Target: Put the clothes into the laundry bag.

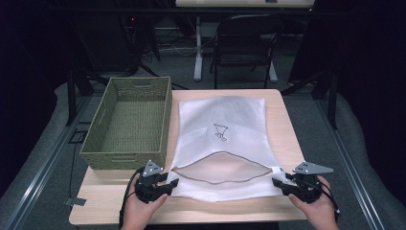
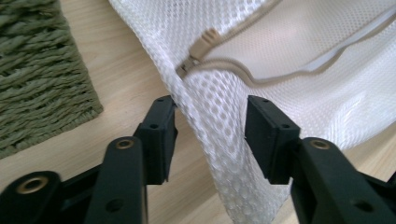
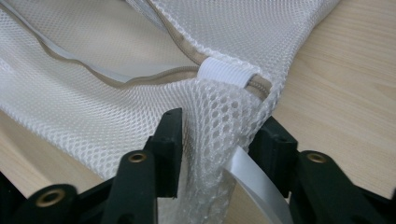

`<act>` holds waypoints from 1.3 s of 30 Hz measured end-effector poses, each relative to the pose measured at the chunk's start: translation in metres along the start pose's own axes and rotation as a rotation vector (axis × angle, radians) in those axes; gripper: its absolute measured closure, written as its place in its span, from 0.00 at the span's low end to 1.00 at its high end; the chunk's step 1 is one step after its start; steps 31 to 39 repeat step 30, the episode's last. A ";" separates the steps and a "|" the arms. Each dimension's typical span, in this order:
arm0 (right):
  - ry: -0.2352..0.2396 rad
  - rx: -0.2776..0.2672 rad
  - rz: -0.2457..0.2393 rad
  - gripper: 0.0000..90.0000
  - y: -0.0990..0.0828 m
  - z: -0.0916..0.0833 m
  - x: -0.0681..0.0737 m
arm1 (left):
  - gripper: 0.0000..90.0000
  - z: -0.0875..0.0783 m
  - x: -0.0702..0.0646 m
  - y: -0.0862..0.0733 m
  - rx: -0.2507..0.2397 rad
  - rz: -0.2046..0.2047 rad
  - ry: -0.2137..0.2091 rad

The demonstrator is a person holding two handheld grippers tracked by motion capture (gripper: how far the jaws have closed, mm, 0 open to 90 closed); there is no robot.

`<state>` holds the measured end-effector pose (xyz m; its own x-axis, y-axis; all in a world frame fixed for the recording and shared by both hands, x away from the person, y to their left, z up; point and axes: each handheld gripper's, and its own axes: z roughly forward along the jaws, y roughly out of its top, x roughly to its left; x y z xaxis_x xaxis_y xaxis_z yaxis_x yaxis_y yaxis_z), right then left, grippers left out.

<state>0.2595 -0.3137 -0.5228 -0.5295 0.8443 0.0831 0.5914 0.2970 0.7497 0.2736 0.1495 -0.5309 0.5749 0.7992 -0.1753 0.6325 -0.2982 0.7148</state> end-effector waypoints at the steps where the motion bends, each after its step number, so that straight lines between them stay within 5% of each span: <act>1: 0.000 0.000 0.000 0.60 0.000 0.000 0.000 | 0.55 0.000 0.000 0.000 0.000 0.000 0.000; 5: -0.022 0.003 -0.027 0.53 -0.003 -0.001 0.001 | 0.52 -0.004 0.002 -0.002 0.008 0.015 0.007; 11: -0.024 -0.008 -0.010 0.47 -0.009 -0.005 -0.001 | 0.52 -0.006 0.006 -0.005 0.006 -0.017 0.013; 20: -0.050 -0.071 0.032 0.46 -0.015 -0.007 -0.004 | 0.52 -0.005 0.012 -0.006 -0.016 -0.036 0.020; 26: -0.081 -0.101 0.050 0.46 -0.026 -0.004 -0.014 | 0.53 -0.006 0.031 -0.011 -0.017 -0.026 0.090; 39: -0.081 -0.087 0.084 0.47 -0.033 0.002 -0.021 | 0.54 -0.006 0.039 -0.014 -0.002 -0.028 0.104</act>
